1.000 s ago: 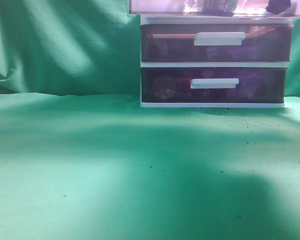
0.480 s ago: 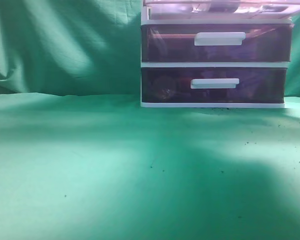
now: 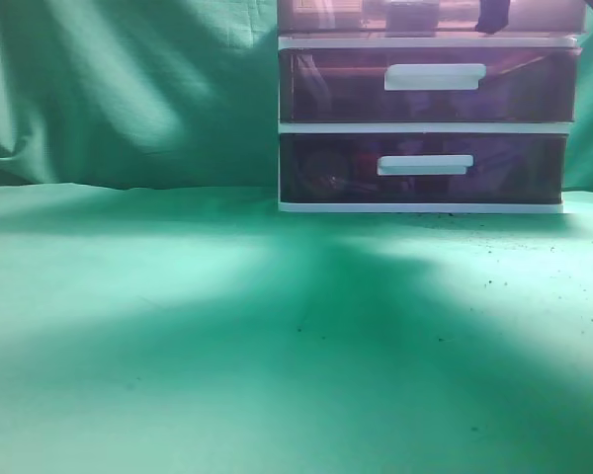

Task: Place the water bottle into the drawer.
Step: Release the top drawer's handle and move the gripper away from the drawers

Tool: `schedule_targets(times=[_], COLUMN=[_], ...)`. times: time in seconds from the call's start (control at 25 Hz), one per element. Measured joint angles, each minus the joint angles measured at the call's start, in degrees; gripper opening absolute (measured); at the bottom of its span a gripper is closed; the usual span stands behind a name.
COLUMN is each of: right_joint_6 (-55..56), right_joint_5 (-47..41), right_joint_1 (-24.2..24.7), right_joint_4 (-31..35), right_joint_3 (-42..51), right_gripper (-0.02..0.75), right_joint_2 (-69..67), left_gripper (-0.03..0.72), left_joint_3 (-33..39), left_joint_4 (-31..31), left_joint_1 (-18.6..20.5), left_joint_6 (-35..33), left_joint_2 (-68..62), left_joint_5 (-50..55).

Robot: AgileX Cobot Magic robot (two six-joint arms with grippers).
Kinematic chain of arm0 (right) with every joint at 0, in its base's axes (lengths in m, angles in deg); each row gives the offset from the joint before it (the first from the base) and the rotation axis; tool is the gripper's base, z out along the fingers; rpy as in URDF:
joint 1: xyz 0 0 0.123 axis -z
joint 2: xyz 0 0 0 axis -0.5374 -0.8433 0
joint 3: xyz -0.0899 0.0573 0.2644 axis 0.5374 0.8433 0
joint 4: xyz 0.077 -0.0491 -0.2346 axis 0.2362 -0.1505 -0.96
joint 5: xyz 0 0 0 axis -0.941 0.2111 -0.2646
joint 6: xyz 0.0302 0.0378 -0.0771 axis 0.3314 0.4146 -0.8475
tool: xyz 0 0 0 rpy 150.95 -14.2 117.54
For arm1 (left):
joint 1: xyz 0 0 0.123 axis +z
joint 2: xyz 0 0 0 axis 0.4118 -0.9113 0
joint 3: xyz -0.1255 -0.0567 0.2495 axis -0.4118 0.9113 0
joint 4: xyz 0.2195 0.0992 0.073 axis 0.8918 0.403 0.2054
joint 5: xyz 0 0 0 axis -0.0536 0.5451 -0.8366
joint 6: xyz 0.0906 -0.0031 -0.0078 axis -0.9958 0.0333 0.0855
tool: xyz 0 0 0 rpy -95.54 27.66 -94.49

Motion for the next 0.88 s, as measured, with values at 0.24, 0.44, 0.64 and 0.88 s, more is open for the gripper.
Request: schedule_targets(times=[0.24, 0.44, 0.64, 0.88], right_joint_6=[-0.2, 2.0, 5.3, 8.3], right_joint_5=[0.5, 1.0, 2.5, 0.0], right_joint_1=[1.3, 1.4, 1.6, 1.5], right_joint_4=[-0.2, -0.9, -1.0, -1.3], right_joint_3=[-5.2, -5.9, -6.0, -6.1], right_gripper=[0.106, 0.106, 0.268, 0.571], right_joint_2=[-4.5, -5.0, -5.1, -5.1], left_gripper=[0.0, 0.0, 0.0, 0.0], left_joint_3=[20.0, 25.5, 25.8, 25.8], left_joint_4=[-1.6, -2.1, -2.1, -1.1], left_joint_1=[0.0, 0.0, 0.0, 0.0], left_joint_6=[0.0, 1.0, 1.4, 1.4], left_joint_2=[13.8, 18.0, 18.2, 18.2], left_joint_5=[-9.1, -10.8, -11.2, -11.9])
